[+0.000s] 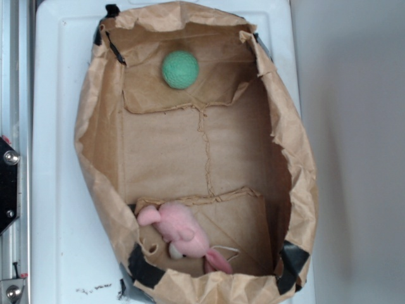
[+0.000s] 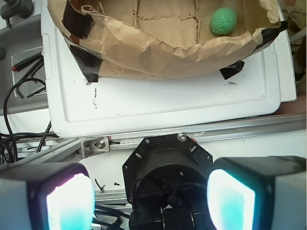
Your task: Grab the green ball.
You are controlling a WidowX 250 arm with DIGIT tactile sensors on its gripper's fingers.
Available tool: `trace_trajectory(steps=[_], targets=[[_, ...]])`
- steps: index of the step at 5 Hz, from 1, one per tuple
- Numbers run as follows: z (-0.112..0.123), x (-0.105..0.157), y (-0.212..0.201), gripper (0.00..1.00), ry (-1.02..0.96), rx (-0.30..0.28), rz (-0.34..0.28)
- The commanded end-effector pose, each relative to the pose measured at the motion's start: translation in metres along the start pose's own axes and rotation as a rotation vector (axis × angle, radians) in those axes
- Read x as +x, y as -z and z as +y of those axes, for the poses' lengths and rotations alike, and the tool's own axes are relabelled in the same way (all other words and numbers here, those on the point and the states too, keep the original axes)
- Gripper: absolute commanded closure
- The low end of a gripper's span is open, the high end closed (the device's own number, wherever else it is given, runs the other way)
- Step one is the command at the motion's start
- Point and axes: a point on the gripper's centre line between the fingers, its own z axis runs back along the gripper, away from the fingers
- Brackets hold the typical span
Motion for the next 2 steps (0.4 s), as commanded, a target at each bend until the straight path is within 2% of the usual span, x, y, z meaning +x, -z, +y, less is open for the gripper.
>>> trace_trajectory(steps=[1, 2], targets=[[0.000, 0.000, 0.000, 0.00, 0.000, 0.000, 0.000], [0.002, 0.035, 0.009, 0.00, -0.090, 0.017, -0.011]])
